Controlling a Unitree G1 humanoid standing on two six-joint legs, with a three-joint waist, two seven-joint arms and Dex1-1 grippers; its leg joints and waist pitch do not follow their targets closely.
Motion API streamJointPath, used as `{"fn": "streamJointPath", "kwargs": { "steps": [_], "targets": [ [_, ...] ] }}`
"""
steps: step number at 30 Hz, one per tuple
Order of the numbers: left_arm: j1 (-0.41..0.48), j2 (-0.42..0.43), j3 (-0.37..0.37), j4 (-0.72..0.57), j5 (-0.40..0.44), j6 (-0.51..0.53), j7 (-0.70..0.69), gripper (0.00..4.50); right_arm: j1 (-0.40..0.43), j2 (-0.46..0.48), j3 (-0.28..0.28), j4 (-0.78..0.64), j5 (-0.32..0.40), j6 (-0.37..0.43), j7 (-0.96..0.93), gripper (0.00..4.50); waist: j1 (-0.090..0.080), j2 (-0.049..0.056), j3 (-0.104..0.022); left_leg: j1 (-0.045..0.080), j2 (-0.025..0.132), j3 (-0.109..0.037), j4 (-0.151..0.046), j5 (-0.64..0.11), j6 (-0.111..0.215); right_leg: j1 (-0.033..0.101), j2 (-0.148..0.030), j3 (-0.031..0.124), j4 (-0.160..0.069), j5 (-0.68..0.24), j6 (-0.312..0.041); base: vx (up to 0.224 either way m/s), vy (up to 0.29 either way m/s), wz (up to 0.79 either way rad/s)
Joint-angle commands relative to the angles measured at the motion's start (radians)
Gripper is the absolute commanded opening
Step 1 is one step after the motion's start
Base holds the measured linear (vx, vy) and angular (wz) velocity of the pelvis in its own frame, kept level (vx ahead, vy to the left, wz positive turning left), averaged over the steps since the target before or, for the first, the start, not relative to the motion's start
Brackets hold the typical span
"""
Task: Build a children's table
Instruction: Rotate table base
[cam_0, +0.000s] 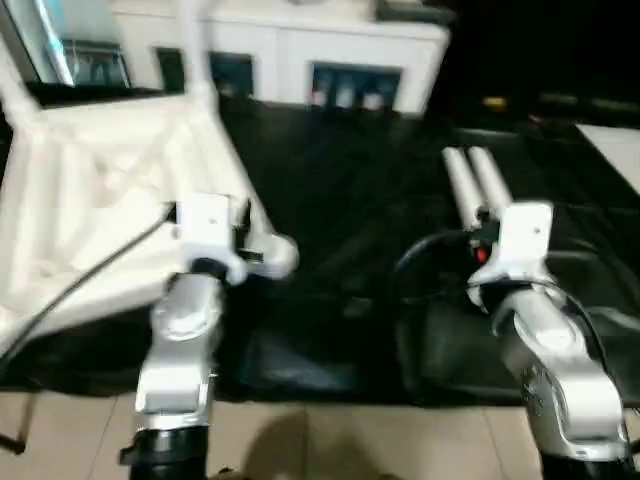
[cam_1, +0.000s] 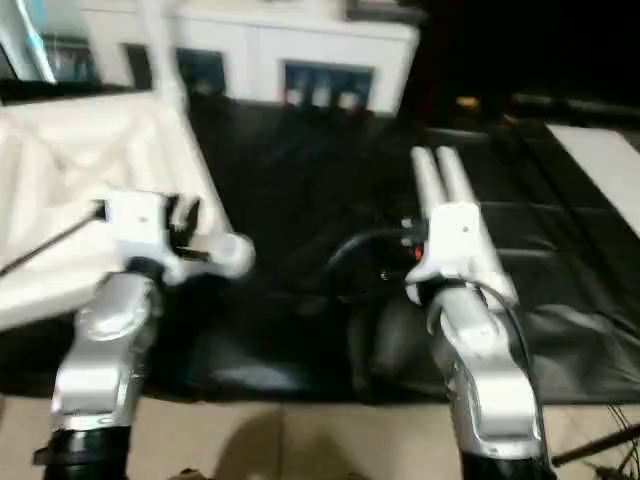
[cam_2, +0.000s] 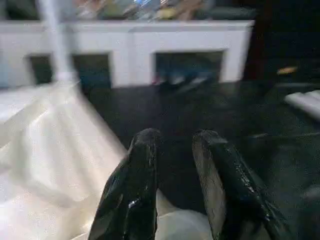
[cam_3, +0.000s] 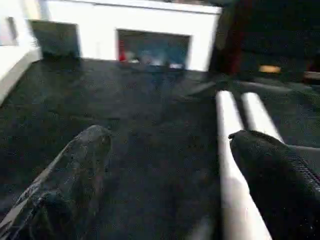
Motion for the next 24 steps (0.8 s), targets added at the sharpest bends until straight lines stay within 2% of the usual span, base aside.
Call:
{"fn": "streamJointPath", "kwargs": {
  "steps": [1,2,3,4,5,6,7,8,9,10,11,12,13,14,15,16,17,18,19,20,21,22,23,24],
  "targets": [
    [0.006,0.010,-0.027,-0.015,0.001,0.003,-0.015,1.40,0.002,0.000,0.001,-0.019,-0.003,0.011,0.002,4.20,0.007,-0.014,-0.035,-0.007,-0.013,0.032,-0.047,-0.078,-0.075,0.063,-0.050,0.041,-0.164,-0.540,0.083,-0.101,-0.202,-0.10],
    [0.009,0.009,-0.029,-0.018,-0.004,0.008,-0.019,1.40,0.001,-0.002,0.000,-0.017,-0.001,0.012,0.001,4.20,0.000,-0.010,-0.035,0.002,-0.007,0.035,-0.060,-0.130,-0.115,0.052,-0.035,0.038,-0.173,-0.648,0.132,-0.094,-0.129,-0.05],
    [0.012,0.008,-0.032,-0.024,-0.007,0.008,-0.021,1.40,-0.001,-0.001,-0.002,-0.016,0.003,0.017,-0.002,4.20,-0.004,-0.007,-0.035,0.001,-0.005,0.035,-0.066,-0.146,-0.129,0.053,-0.028,0.033,-0.173,-0.660,0.138,-0.094,-0.129,-0.05],
    [0.013,0.007,-0.034,-0.027,-0.006,0.009,-0.021,1.40,-0.004,-0.002,-0.003,-0.013,0.005,0.020,-0.002,4.20,-0.010,-0.003,-0.033,0.002,-0.003,0.036,-0.077,-0.177,-0.148,0.051,-0.016,0.021,-0.178,-0.663,0.132,-0.094,-0.058,-0.07],
    [0.013,0.006,-0.035,-0.030,-0.005,0.011,-0.019,1.40,-0.014,-0.002,-0.003,-0.007,0.009,0.035,-0.002,4.20,-0.014,-0.001,-0.034,0.011,0.001,0.033,-0.084,-0.223,-0.161,0.053,-0.007,0.010,-0.176,-0.678,0.116,-0.088,-0.011,-0.07],
    [0.011,0.000,-0.032,-0.030,-0.011,0.014,-0.017,1.40,-0.027,-0.009,0.002,0.001,0.002,0.059,-0.006,4.20,-0.024,0.012,-0.026,0.026,0.007,0.028,-0.095,-0.315,-0.169,0.048,0.002,-0.002,-0.182,-0.692,0.085,-0.088,-0.011,-0.07],
    [0.009,-0.003,-0.030,-0.030,-0.016,0.016,-0.015,1.40,-0.035,-0.013,0.005,0.006,-0.004,0.073,-0.009,4.20,-0.030,0.016,-0.024,0.031,0.010,0.024,-0.099,-0.353,-0.172,0.048,0.007,-0.009,-0.184,-0.675,0.069,-0.080,0.033,-0.05],
    [0.008,-0.005,-0.029,-0.033,-0.030,0.035,-0.026,1.40,-0.047,-0.018,0.008,0.019,-0.010,0.092,-0.012,4.20,-0.040,0.021,-0.026,0.035,0.021,0.014,-0.114,-0.403,-0.170,0.061,0.010,-0.015,-0.180,-0.589,0.034,-0.071,0.071,-0.06],
    [0.007,0.004,-0.041,-0.035,-0.026,0.061,-0.029,1.40,-0.060,-0.019,0.004,0.037,-0.011,0.115,-0.015,4.20,-0.050,0.024,-0.027,0.033,0.033,0.005,-0.129,-0.435,-0.163,0.076,0.008,-0.017,-0.172,-0.493,-0.004,-0.071,0.071,-0.06],
    [0.006,0.012,-0.051,-0.033,-0.019,0.063,-0.027,1.40,-0.076,-0.019,-0.005,0.060,-0.009,0.129,-0.018,4.20,-0.052,0.027,-0.023,0.038,0.038,0.002,-0.135,-0.461,-0.163,0.076,0.008,-0.017,-0.169,-0.461,-0.022,-0.060,0.090,-0.06],
    [0.006,0.015,-0.057,-0.034,-0.024,0.066,-0.032,1.40,-0.094,-0.016,-0.021,0.081,-0.001,0.136,-0.022,4.20,-0.061,0.030,-0.016,0.053,0.042,-0.002,-0.143,-0.536,-0.160,0.072,0.009,-0.022,-0.175,-0.435,-0.048,-0.061,0.094,-0.04],
    [0.007,0.017,-0.060,-0.035,-0.026,0.066,-0.034,1.40,-0.102,-0.014,-0.029,0.088,0.005,0.139,-0.024,4.20,-0.066,0.033,-0.012,0.055,0.044,-0.005,-0.148,-0.562,-0.162,0.074,0.009,-0.025,-0.177,-0.419,-0.058,-0.061,0.094,-0.04],
    [0.008,0.022,-0.066,-0.035,-0.020,0.051,-0.030,1.40,-0.116,-0.023,-0.033,0.099,-0.003,0.142,-0.027,4.20,-0.076,0.029,-0.008,0.051,0.049,-0.006,-0.157,-0.596,-0.157,0.083,0.010,-0.033,-0.178,-0.383,-0.069,-0.063,0.086,-0.07],
    [0.009,0.023,-0.068,-0.037,-0.018,0.045,-0.026,1.40,-0.126,-0.035,-0.026,0.105,-0.019,0.134,-0.026,4.20,-0.074,0.035,-0.007,0.059,0.050,-0.005,-0.163,-0.630,-0.158,0.088,0.007,-0.035,-0.175,-0.383,-0.071,-0.062,0.085,-0.06],
    [0.010,0.020,-0.066,-0.038,-0.014,0.043,-0.018,1.40,-0.129,-0.038,-0.025,0.105,-0.018,0.133,-0.021,4.20,-0.075,0.034,-0.005,0.070,0.050,-0.001,-0.164,-0.658,-0.162,0.085,0.007,-0.038,-0.180,-0.385,-0.071,-0.062,0.085,-0.06],
    [0.011,0.019,-0.065,-0.039,-0.013,0.042,-0.014,1.40,-0.130,-0.038,-0.024,0.105,-0.017,0.133,-0.019,4.20,-0.076,0.033,-0.003,0.071,0.048,0.001,-0.164,-0.662,-0.161,0.084,0.007,-0.041,-0.182,-0.396,-0.067,-0.058,0.073,-0.02],
    [0.014,0.016,-0.059,-0.041,-0.009,0.041,-0.003,1.40,-0.133,-0.042,-0.015,0.104,-0.021,0.124,-0.008,4.20,-0.076,0.020,-0.002,0.075,0.044,0.006,-0.158,-0.657,-0.157,0.083,-0.001,-0.047,-0.193,-0.455,-0.052,0.000,0.000,0.00],
    [0.012,0.024,-0.058,-0.039,-0.007,0.036,-0.001,1.40,-0.133,-0.047,0.005,0.103,-0.035,0.122,-0.002,4.20,-0.076,0.027,0.002,0.075,0.045,0.005,-0.164,-0.674,-0.163,0.087,-0.002,-0.053,-0.196,-0.478,-0.043,0.000,0.000,0.00],
    [0.011,0.027,-0.057,-0.038,-0.009,0.030,-0.002,1.40,-0.132,-0.047,0.011,0.102,-0.038,0.123,-0.001,4.20,-0.077,0.029,0.003,0.069,0.049,0.003,-0.171,-0.688,-0.165,0.095,-0.001,-0.056,-0.189,-0.470,-0.040,0.000,0.000,0.00],
    [0.009,0.031,-0.053,-0.035,-0.013,0.024,-0.002,1.40,-0.130,-0.042,0.017,0.101,-0.040,0.124,-0.002,4.20,-0.068,0.037,0.009,0.048,0.066,0.007,-0.207,-0.745,-0.167,0.119,0.009,-0.062,-0.150,-0.421,-0.044,-0.061,0.009,-0.05],
    [0.007,0.034,-0.052,-0.034,-0.016,0.029,0.001,1.40,-0.130,-0.038,0.018,0.102,-0.040,0.125,-0.004,4.20,-0.027,0.052,0.008,-0.012,0.096,0.029,-0.277,-0.831,-0.167,0.176,0.015,-0.052,0.010,-0.228,-0.065,-0.061,0.009,-0.05],
    [0.005,0.030,-0.046,-0.034,-0.013,0.045,0.019,1.40,-0.126,-0.035,0.025,0.099,-0.039,0.121,0.001,4.20,0.006,0.044,0.014,-0.029,0.099,0.056,-0.286,-0.835,-0.147,0.172,0.020,-0.037,0.042,-0.176,-0.051,-0.092,-0.030,0.11],
    [0.004,0.029,-0.044,-0.034,-0.013,0.055,0.021,1.40,-0.125,-0.034,0.027,0.098,-0.039,0.120,0.001,4.20,0.011,-0.017,-0.004,0.070,0.060,0.084,-0.180,-0.638,-0.138,0.071,-0.001,0.041,-0.046,-0.519,0.014,-0.015,-0.129,0.18],
    [0.002,0.029,-0.039,-0.033,-0.016,0.087,0.029,1.40,-0.121,-0.032,0.034,0.093,-0.039,0.116,0.003,4.20,-0.004,-0.063,0.009,0.149,0.002,0.081,-0.004,-0.440,-0.145,-0.050,-0.034,0.025,-0.224,-0.943,0.074,-0.015,-0.129,0.18]
  ]
}}
